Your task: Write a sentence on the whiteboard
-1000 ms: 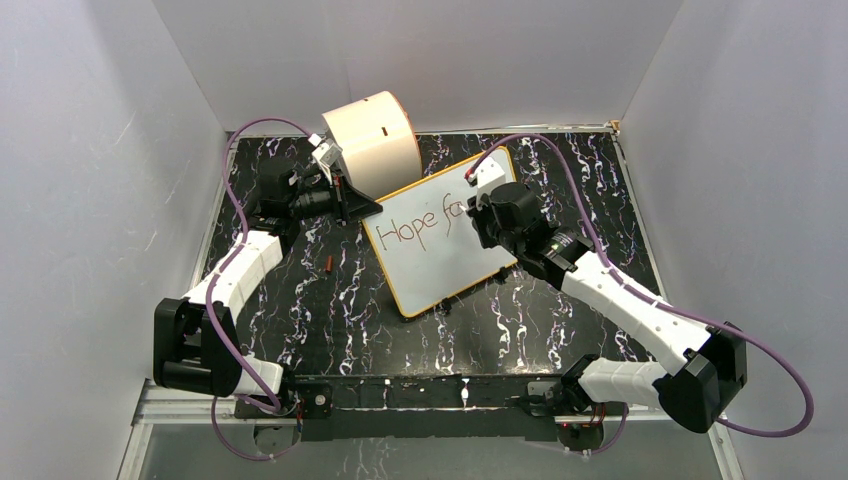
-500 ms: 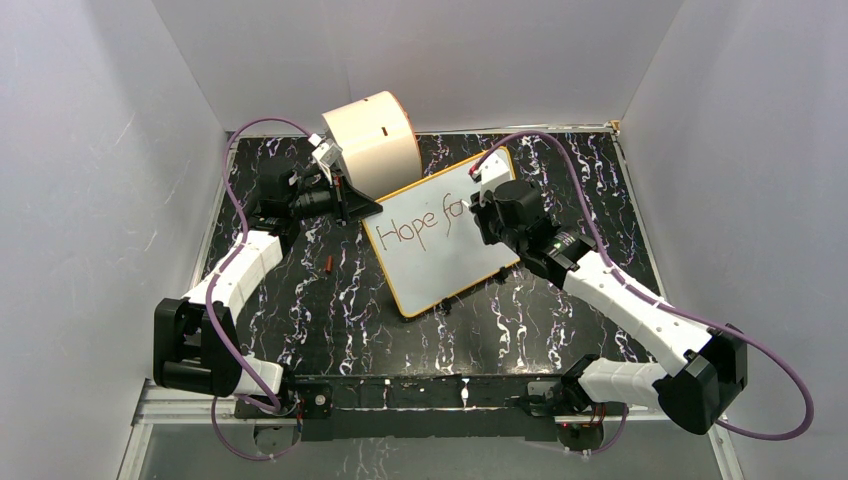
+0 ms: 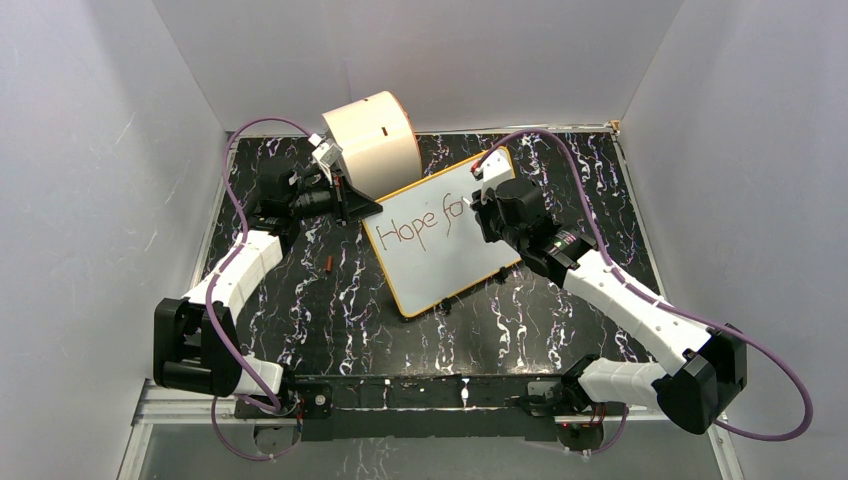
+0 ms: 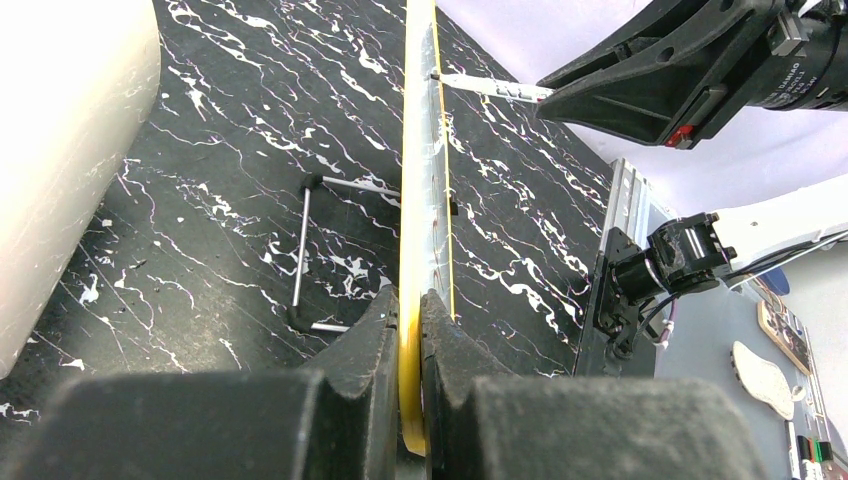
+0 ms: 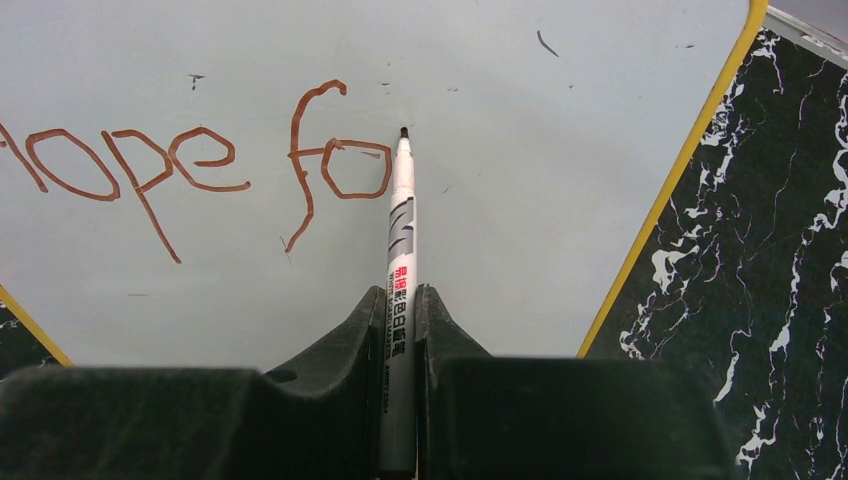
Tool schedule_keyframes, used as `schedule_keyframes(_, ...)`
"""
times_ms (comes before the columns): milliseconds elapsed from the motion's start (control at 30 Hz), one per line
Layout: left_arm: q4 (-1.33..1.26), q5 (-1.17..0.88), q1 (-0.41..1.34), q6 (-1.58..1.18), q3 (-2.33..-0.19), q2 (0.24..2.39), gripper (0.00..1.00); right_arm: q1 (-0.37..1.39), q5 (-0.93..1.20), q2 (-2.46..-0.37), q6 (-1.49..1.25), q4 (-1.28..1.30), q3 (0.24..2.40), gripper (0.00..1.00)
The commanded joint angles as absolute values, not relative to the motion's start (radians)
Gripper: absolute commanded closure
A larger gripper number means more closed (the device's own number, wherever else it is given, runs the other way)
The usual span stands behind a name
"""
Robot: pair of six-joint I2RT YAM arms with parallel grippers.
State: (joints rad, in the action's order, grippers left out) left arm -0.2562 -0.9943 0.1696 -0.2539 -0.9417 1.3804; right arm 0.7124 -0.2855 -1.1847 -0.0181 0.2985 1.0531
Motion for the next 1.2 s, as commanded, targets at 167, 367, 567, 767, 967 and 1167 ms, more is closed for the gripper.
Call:
schedule_keyframes(167,-0.183,-0.986,0.198,-0.189,-0.935,1.411,1.00,0.707,-0.279,-1.164,-0.013,0.351,1.049,1.00)
schedule_keyframes(367,-0.183,-0.984,0.198,-0.189,-0.936,1.411,1.00,0.706,-0.277,-1.148,-0.022,0.366,1.020,1.00)
schedule_keyframes(567,-0.183,-0.986,0.198,-0.189,-0.936,1.413,1.00,0.706,-0.267,-1.141,-0.029,0.361,1.005,1.00)
schedule_keyframes(767,-0.182,-0.987,0.198,-0.189,-0.936,1.413,1.00,0.707,-0.260,-1.141,-0.029,0.348,1.006,1.00)
schedule_keyframes(967,-0.182,-0.991,0.198,-0.187,-0.936,1.413,1.00,0.707,-0.273,-1.135,-0.027,0.310,0.995,1.00)
schedule_keyframes(1167,-0.182,-0.994,0.198,-0.187,-0.936,1.410,1.00,0.704,-0.284,-1.136,-0.020,0.245,0.993,1.00)
